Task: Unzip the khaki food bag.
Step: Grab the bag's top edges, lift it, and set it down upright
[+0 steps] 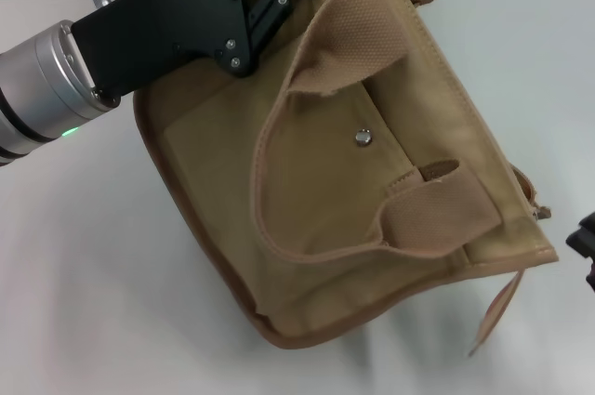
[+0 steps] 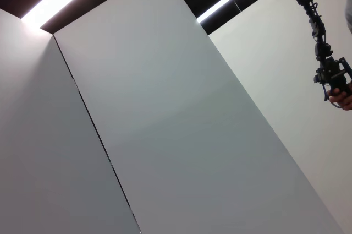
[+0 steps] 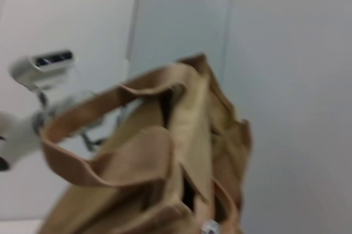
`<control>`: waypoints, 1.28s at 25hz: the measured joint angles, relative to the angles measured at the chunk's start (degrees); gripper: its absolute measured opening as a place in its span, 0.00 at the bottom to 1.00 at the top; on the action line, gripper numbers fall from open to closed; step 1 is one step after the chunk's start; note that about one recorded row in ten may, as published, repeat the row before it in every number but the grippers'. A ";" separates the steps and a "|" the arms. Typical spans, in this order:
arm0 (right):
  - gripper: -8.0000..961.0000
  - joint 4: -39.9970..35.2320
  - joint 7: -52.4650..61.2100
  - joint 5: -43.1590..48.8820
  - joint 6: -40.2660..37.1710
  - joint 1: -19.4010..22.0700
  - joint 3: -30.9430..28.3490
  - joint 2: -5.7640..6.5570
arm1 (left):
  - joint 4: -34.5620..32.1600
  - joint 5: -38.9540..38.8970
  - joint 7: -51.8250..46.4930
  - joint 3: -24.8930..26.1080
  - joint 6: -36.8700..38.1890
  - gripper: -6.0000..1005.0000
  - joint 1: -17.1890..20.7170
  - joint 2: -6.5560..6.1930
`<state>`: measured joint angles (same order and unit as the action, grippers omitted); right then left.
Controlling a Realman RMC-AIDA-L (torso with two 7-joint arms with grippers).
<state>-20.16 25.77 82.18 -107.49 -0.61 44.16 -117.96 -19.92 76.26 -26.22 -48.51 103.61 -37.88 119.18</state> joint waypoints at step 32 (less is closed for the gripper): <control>0.43 -0.34 -0.42 -4.11 16.06 -15.35 -3.76 -1.42 | 5.70 -0.35 2.53 -0.70 0.30 0.20 1.41 0.01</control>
<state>-20.50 25.35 78.07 -91.43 -15.96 40.40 -119.38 -14.22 75.91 -23.69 -49.21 103.91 -36.48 119.18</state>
